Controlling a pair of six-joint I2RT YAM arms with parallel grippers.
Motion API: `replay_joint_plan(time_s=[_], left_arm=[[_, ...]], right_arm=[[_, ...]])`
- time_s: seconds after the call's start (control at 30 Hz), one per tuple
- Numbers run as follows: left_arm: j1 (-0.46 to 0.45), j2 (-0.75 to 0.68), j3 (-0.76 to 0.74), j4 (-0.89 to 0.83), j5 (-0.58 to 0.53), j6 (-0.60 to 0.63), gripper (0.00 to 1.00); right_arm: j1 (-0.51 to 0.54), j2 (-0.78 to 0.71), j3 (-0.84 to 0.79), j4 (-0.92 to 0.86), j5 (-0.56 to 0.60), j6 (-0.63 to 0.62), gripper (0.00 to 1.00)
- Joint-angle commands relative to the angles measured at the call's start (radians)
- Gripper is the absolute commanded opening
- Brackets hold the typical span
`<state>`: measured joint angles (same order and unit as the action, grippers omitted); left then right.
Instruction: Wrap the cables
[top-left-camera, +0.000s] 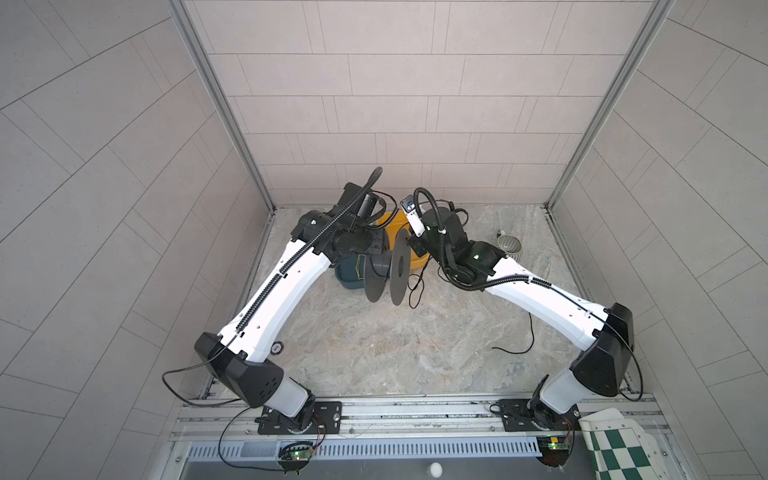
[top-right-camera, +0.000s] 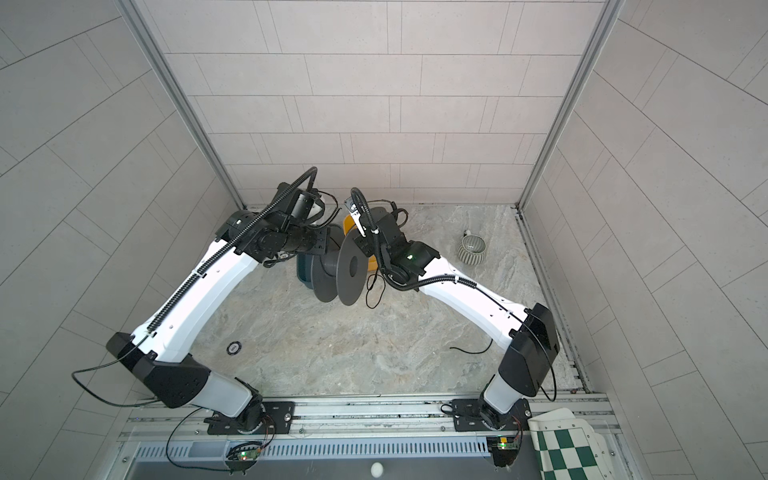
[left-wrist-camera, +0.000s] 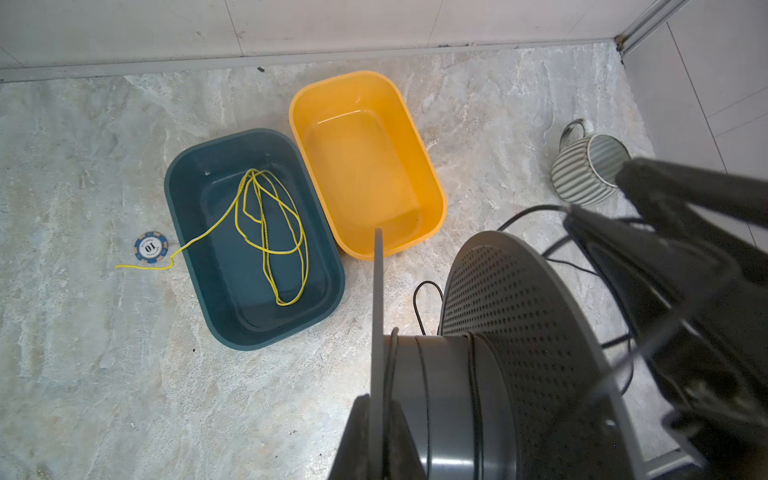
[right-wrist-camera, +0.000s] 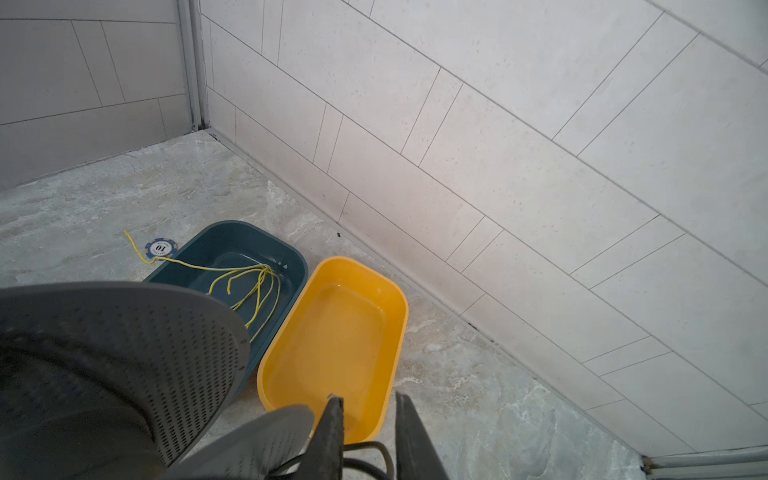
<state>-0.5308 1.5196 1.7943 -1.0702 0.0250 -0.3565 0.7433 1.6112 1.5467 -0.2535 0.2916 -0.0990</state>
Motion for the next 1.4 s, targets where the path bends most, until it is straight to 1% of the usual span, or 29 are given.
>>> replay_joint_plan(time_s=[0.0, 0.1, 0.27, 0.33, 0.4, 0.5, 0.53, 0.6, 0.67, 0.73, 0.87, 0.93, 1.0, 1.07, 1.27, 1.37], left_arm=[[-0.006, -0.053, 0.009, -0.024, 0.033, 0.034, 0.00], [-0.002, -0.051, 0.041, -0.059, 0.042, 0.036, 0.00], [0.022, -0.045, 0.107, -0.094, 0.090, 0.037, 0.00], [0.039, -0.045, 0.124, -0.097, 0.113, 0.045, 0.00], [0.057, -0.039, 0.145, -0.107, 0.141, 0.059, 0.00], [0.077, -0.022, 0.187, -0.129, 0.175, 0.081, 0.00], [0.080, -0.016, 0.200, -0.135, 0.184, 0.091, 0.00], [0.086, -0.005, 0.221, -0.146, 0.199, 0.102, 0.00], [0.087, 0.002, 0.235, -0.149, 0.225, 0.118, 0.00], [0.090, 0.005, 0.247, -0.152, 0.248, 0.129, 0.00], [0.092, 0.007, 0.250, -0.146, 0.303, 0.139, 0.00], [0.092, -0.002, 0.234, -0.126, 0.325, 0.142, 0.00], [0.092, -0.007, 0.223, -0.116, 0.326, 0.145, 0.00], [0.093, -0.008, 0.224, -0.117, 0.335, 0.153, 0.00], [0.092, -0.025, 0.211, -0.114, 0.345, 0.160, 0.00], [0.092, -0.029, 0.204, -0.109, 0.358, 0.159, 0.00]], right_arm=[[-0.048, 0.018, 0.031, -0.053, -0.056, 0.064, 0.24], [-0.099, 0.050, 0.037, -0.080, -0.120, 0.106, 0.25], [-0.201, 0.075, -0.015, -0.091, -0.293, 0.214, 0.27], [-0.229, 0.063, -0.057, -0.088, -0.359, 0.234, 0.29], [-0.245, 0.031, -0.118, -0.073, -0.408, 0.237, 0.38], [-0.264, -0.037, -0.228, -0.033, -0.494, 0.233, 0.59], [-0.269, -0.064, -0.259, -0.026, -0.529, 0.226, 0.65], [-0.274, -0.110, -0.310, -0.020, -0.551, 0.211, 0.70], [-0.273, -0.161, -0.361, -0.022, -0.573, 0.186, 0.71], [-0.273, -0.214, -0.408, -0.024, -0.566, 0.174, 0.72], [-0.274, -0.326, -0.517, 0.028, -0.589, 0.180, 0.83], [-0.274, -0.356, -0.530, 0.034, -0.626, 0.170, 0.84], [-0.275, -0.373, -0.531, 0.045, -0.613, 0.170, 0.84], [-0.274, -0.367, -0.529, 0.057, -0.601, 0.149, 0.81], [-0.274, -0.240, -0.460, 0.078, -0.625, 0.091, 0.68], [-0.276, -0.178, -0.441, 0.115, -0.636, 0.084, 0.66]])
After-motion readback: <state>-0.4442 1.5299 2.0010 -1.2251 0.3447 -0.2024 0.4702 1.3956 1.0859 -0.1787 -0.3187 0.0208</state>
